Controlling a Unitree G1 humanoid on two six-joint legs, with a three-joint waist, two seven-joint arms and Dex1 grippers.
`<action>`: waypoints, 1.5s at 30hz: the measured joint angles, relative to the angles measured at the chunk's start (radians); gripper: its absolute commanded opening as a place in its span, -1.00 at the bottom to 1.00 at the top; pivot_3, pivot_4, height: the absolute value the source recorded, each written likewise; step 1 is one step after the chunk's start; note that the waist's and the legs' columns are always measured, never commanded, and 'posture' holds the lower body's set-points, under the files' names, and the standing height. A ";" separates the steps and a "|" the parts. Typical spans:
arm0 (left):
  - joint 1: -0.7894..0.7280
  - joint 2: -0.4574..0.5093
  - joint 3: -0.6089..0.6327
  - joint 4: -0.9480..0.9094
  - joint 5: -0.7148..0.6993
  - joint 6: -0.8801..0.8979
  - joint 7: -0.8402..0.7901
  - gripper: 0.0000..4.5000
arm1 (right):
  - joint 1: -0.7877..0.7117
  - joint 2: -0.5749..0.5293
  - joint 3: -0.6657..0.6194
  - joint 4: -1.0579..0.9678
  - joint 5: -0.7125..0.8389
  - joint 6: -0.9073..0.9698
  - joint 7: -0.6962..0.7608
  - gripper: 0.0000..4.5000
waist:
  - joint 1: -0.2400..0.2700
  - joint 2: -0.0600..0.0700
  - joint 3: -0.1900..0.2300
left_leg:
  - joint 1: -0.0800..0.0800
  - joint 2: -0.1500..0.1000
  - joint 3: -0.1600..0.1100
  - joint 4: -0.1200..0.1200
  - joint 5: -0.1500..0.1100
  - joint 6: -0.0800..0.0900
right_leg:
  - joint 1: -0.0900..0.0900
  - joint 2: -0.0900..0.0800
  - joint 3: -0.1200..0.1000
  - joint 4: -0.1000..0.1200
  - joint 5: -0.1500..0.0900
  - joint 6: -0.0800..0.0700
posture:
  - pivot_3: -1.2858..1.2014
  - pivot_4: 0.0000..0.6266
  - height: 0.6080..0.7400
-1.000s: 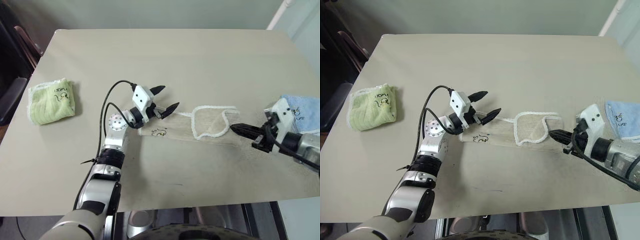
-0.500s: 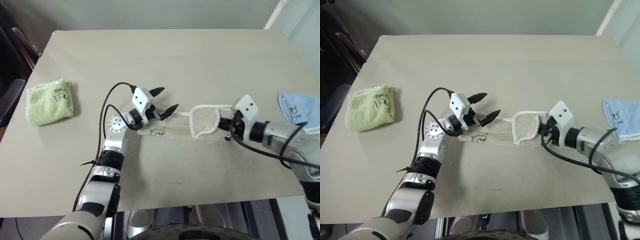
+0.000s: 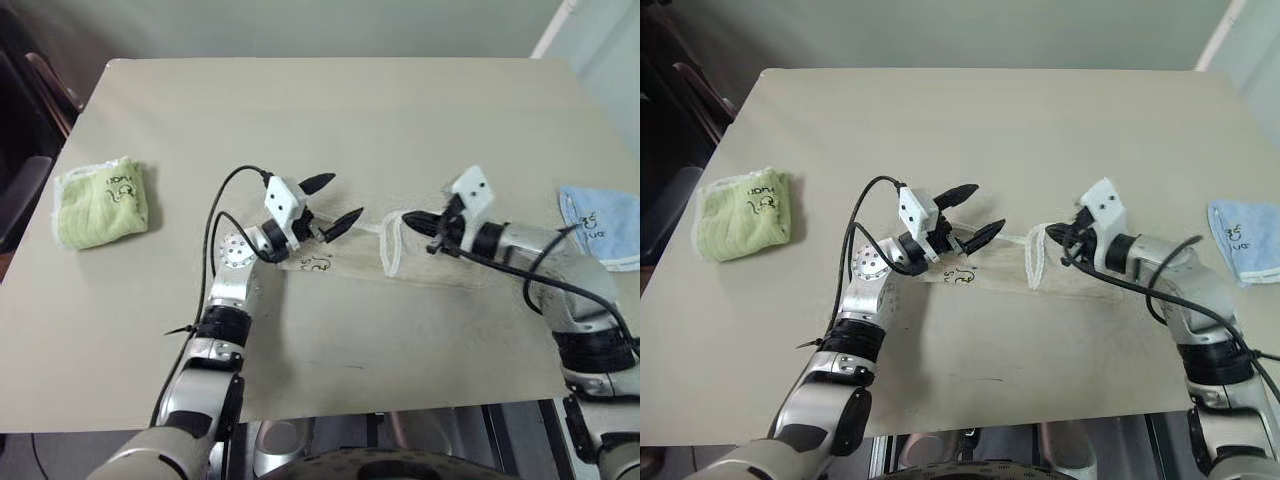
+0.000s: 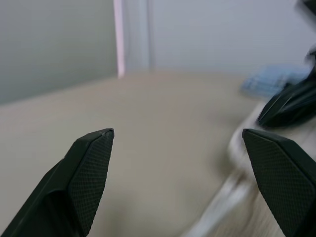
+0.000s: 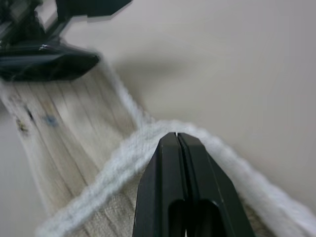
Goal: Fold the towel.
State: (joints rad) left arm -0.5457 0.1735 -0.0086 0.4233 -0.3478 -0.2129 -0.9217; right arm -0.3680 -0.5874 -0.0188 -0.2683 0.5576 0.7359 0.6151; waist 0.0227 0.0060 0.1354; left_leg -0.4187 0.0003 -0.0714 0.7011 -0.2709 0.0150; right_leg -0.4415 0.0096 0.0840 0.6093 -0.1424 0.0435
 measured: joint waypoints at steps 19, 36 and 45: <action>-0.029 -0.068 -0.175 -0.054 0.057 0.057 -0.118 -0.99 | 0.216 0.145 -0.247 -0.146 0.036 -0.084 -0.205 -1.00 | -0.008 0.000 0.000 | 0.005 0.001 0.000 0.000 0.005 0.005 | 0.004 0.000 0.001 -0.001 -0.001 0.000 | 0.03 -0.52 1.00; -0.147 -0.157 -0.160 0.157 0.163 -0.075 0.034 -0.99 | 0.160 0.149 -0.165 -0.022 -0.104 -0.168 -0.210 -1.00 | -0.007 0.000 0.000 | 0.003 0.000 0.000 -0.002 0.004 0.004 | 0.004 0.000 0.001 -0.003 0.004 -0.001 | 0.03 -0.52 1.00; -0.142 -0.144 -0.237 0.208 0.252 -0.088 0.011 -0.99 | 0.107 0.236 -0.141 0.098 -0.168 -0.258 -0.246 -1.00 | -0.006 0.001 0.000 | 0.002 0.000 -0.001 -0.002 0.003 0.004 | 0.003 -0.001 0.001 -0.004 0.004 0.000 | 0.03 -0.52 1.00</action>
State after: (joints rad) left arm -0.6882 0.0293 -0.2452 0.6312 -0.0955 -0.3012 -0.9104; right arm -0.2612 -0.3517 -0.1593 -0.1708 0.3891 0.4774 0.3695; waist 0.0164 0.0067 0.1358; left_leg -0.4163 0.0001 -0.0723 0.6994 -0.2681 0.0194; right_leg -0.4382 0.0090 0.0849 0.6055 -0.1386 0.0435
